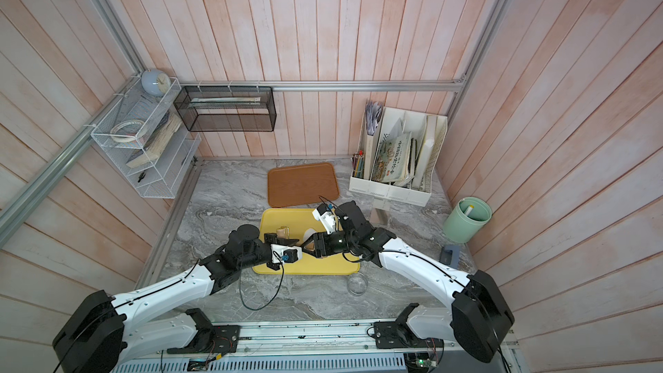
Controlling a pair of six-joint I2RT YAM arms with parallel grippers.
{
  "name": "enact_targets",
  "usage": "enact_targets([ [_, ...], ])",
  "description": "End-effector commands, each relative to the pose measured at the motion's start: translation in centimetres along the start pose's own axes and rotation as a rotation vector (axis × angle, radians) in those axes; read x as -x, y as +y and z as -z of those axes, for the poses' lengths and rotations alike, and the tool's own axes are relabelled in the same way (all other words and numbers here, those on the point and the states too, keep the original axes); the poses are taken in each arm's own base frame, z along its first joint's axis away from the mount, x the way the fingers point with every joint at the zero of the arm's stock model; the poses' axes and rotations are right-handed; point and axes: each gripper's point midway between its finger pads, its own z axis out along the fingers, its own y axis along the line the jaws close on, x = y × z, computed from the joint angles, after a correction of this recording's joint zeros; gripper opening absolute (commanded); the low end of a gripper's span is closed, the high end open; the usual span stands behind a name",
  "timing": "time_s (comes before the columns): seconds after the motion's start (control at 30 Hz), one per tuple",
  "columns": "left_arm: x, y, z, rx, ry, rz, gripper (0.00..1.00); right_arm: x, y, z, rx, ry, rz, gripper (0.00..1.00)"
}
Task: Roll out the dumpling wrappers from the dough
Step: Pick up the rolling pin from the center of the board.
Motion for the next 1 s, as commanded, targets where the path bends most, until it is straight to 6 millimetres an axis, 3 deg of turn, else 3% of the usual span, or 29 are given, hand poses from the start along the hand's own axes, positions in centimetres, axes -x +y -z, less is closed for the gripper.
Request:
enact_targets([
  [0.0,4.8,2.3,1.0,0.075,-0.185,-0.087,0.00,-0.6,0.0,-0.9,0.008,0.049,0.018,0.56],
  [0.17,4.6,2.4,0.9,0.084,-0.176,-0.101,0.00,-1.2,-0.3,-1.3,0.018,0.073,0.029,0.52],
  [0.27,4.4,2.5,0.9,0.090,-0.172,-0.104,0.00,-1.2,-0.4,-1.3,0.008,0.071,0.041,0.32],
  [0.33,4.4,2.5,0.9,0.098,-0.174,-0.104,0.00,-0.7,-0.6,-1.1,-0.007,0.046,0.044,0.03],
  [0.4,4.3,2.6,1.0,0.120,-0.173,-0.102,0.02,-0.2,-0.7,-0.6,-0.015,0.012,0.039,0.00],
  [0.47,4.0,3.1,1.3,0.160,-0.161,-0.092,0.20,0.7,-0.7,0.2,-0.006,-0.039,0.027,0.00],
  [0.57,3.0,3.2,1.9,0.179,-0.103,-0.023,0.57,2.6,-0.7,2.0,0.000,-0.134,0.005,0.00],
  [0.67,3.1,3.7,3.1,0.169,-0.069,0.139,0.98,4.6,-1.0,4.3,-0.008,-0.224,-0.020,0.00],
  [0.8,4.4,7.0,6.3,0.355,-0.186,0.485,1.00,6.5,-2.3,6.8,-0.013,-0.281,-0.081,0.00],
  [0.9,1.5,10.3,8.4,0.566,-0.109,0.886,1.00,6.7,-3.7,6.9,-0.079,-0.232,-0.115,0.00],
  [0.97,-1.2,10.9,9.0,0.643,0.019,1.059,1.00,6.6,-4.5,6.7,-0.135,-0.188,-0.138,0.00],
])
